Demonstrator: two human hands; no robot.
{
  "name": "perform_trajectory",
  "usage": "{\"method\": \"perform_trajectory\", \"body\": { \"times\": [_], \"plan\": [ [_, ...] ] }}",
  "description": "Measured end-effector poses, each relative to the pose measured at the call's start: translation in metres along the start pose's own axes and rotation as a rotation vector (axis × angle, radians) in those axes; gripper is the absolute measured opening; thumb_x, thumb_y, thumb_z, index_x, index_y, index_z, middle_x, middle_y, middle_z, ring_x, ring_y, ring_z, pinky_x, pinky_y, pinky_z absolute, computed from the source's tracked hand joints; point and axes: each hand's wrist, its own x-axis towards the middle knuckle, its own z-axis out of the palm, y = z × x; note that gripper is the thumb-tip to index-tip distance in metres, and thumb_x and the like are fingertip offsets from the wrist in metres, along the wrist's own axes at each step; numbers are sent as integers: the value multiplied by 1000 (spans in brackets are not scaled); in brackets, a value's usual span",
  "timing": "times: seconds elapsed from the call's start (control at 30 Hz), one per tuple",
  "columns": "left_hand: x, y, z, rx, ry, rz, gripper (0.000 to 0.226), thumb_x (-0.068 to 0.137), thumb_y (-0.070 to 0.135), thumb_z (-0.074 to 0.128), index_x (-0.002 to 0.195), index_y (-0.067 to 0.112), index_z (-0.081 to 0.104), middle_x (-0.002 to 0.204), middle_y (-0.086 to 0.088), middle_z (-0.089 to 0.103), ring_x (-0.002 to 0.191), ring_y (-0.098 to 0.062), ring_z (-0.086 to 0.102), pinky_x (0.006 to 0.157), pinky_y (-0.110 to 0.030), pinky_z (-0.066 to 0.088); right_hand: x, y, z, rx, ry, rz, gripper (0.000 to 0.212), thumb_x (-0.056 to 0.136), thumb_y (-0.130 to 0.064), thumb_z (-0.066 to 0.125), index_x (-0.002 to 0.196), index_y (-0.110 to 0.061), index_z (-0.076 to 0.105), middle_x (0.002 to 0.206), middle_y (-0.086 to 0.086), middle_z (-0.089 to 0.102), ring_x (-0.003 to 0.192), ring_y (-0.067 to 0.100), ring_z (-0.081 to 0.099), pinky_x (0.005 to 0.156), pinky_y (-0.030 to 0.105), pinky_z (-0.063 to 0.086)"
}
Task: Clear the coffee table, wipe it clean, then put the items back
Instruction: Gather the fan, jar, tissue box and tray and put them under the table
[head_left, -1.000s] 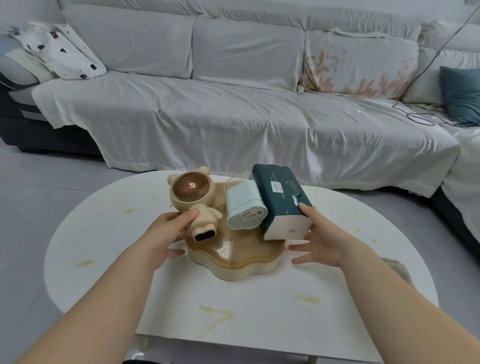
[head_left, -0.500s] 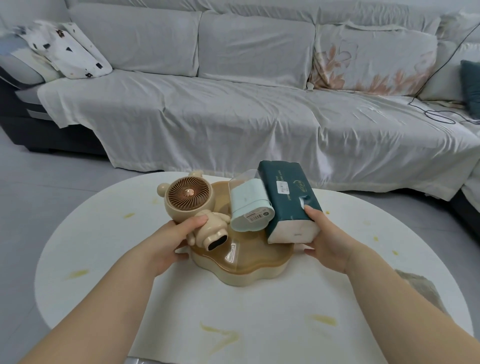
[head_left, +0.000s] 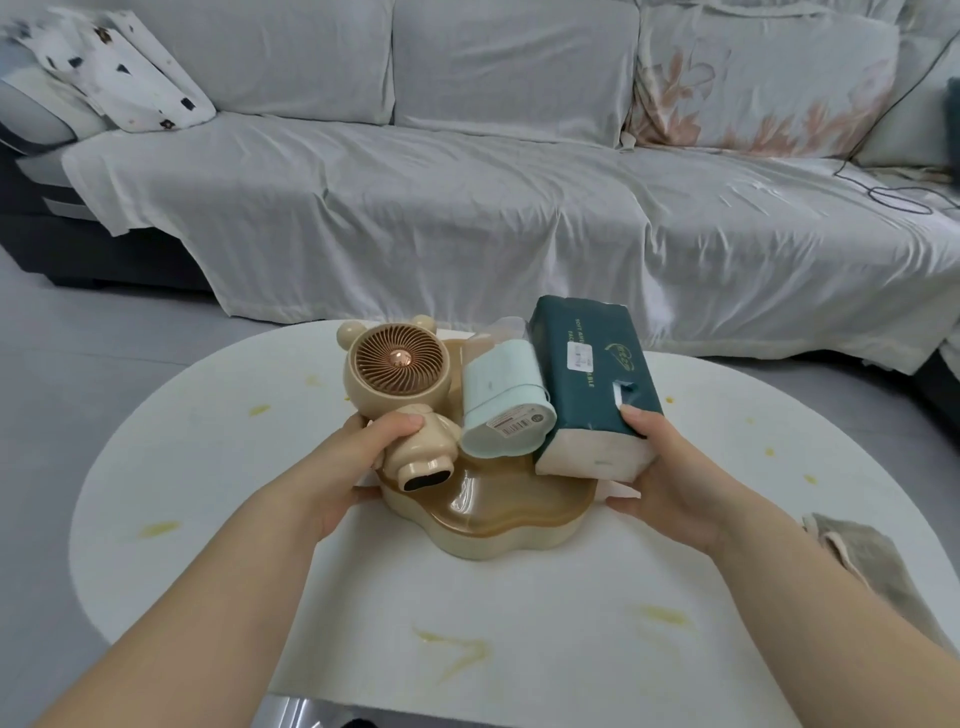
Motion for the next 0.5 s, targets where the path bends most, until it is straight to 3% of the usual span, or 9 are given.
{"method": "perform_trajectory", "body": {
  "times": [0.13, 0.3, 0.5],
  "plan": [
    [-19, -3, 1, 34, -7, 21, 11, 83, 33, 51, 89, 27, 58, 88, 3, 62, 79, -8, 56, 65, -28, 41, -22, 8, 4, -18, 57, 8, 44, 57, -51, 56, 100, -40, 58, 89, -18, 72, 95, 6, 59, 92, 43, 35],
    [-66, -3, -8, 73, 19, 67, 12, 80, 38, 52, 85, 30, 59, 86, 5, 61, 80, -9, 55, 68, -30, 41, -68, 10, 22, 32, 76, -7, 21, 83, -45, 46, 99, -39, 58, 99, -11, 66, 102, 11, 54, 99, 56, 30],
    [-168, -9, -21, 96, 54, 64, 12, 80, 38, 53, 84, 28, 59, 85, 5, 63, 82, -9, 55, 69, -31, 43, -150, 20, 50, 30, 29, -5, 42, 77, -44, 52, 117, -34, 50, 97, -3, 60, 97, 15, 52, 104, 62, 25]
  ]
}}
